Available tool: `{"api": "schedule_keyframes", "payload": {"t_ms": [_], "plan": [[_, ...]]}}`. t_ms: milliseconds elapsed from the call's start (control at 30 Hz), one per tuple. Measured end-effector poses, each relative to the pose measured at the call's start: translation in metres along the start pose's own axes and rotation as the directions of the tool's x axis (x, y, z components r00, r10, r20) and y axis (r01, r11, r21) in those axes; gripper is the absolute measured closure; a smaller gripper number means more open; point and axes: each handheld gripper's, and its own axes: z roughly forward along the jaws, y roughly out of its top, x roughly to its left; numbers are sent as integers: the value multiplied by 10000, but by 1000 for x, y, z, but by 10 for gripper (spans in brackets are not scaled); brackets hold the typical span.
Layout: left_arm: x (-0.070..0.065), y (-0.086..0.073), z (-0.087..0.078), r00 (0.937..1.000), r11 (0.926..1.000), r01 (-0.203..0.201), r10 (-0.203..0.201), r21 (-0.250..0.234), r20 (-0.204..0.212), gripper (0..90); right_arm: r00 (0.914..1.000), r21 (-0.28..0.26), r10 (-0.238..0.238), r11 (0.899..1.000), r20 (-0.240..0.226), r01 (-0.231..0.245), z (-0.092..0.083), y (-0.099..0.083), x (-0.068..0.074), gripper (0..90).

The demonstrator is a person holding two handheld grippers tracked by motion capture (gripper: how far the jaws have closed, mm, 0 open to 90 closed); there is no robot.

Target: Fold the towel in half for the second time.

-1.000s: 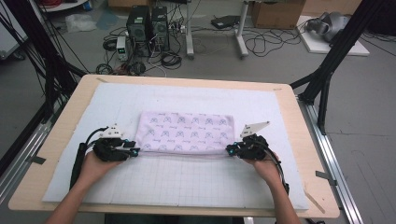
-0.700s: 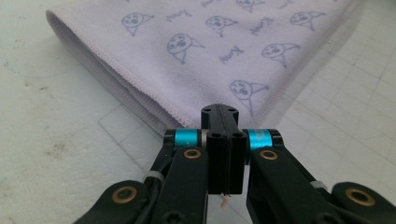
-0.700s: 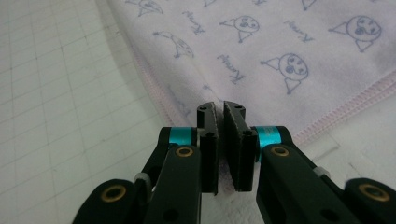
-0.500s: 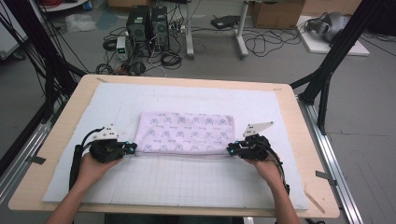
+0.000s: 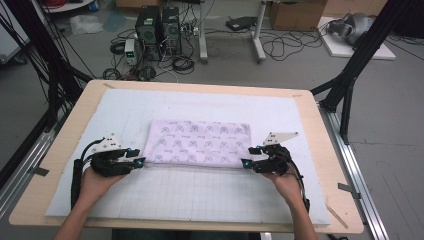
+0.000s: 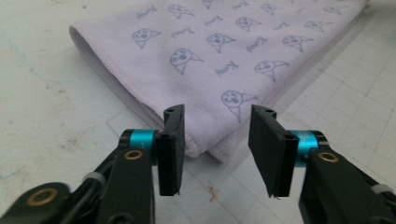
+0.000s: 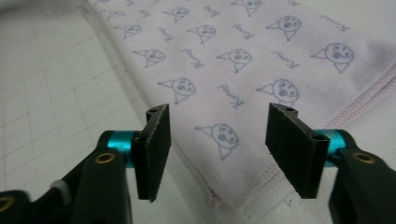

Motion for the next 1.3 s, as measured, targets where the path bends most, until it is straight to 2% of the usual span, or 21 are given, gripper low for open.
{"api": "schedule_keyframes", "payload": {"t_ms": [67,233,300,367,633,1033,1300], "plan": [[-1,-1,-3,10000,10000,61,-61,-59,6,494,9998,72,-3,10000,211,1,0,1,4,320],[-5,-4,-12,9997,9988,239,-240,-431,-20,393,9995,-149,-158,9998,263,162,-4,2,14,246],[-8,-5,-16,9998,9985,183,-183,-516,1,370,9994,-295,-105,9995,323,114,-6,0,17,211],[-11,-6,-19,9999,9983,124,-125,-575,-14,355,9988,-225,-171,9996,461,182,-8,-3,20,192],[-15,-14,-31,9999,9986,6,-14,-534,-142,333,9979,-354,-395,9985,519,414,-15,-13,31,161],[-18,-23,-41,9990,9984,63,-88,-564,-443,308,9970,-720,45,9974,772,11,-29,-30,33,119],[-20,-28,-47,9982,9984,29,-63,-568,-602,301,9961,-867,37,9962,883,40,-38,-36,39,118]]}}
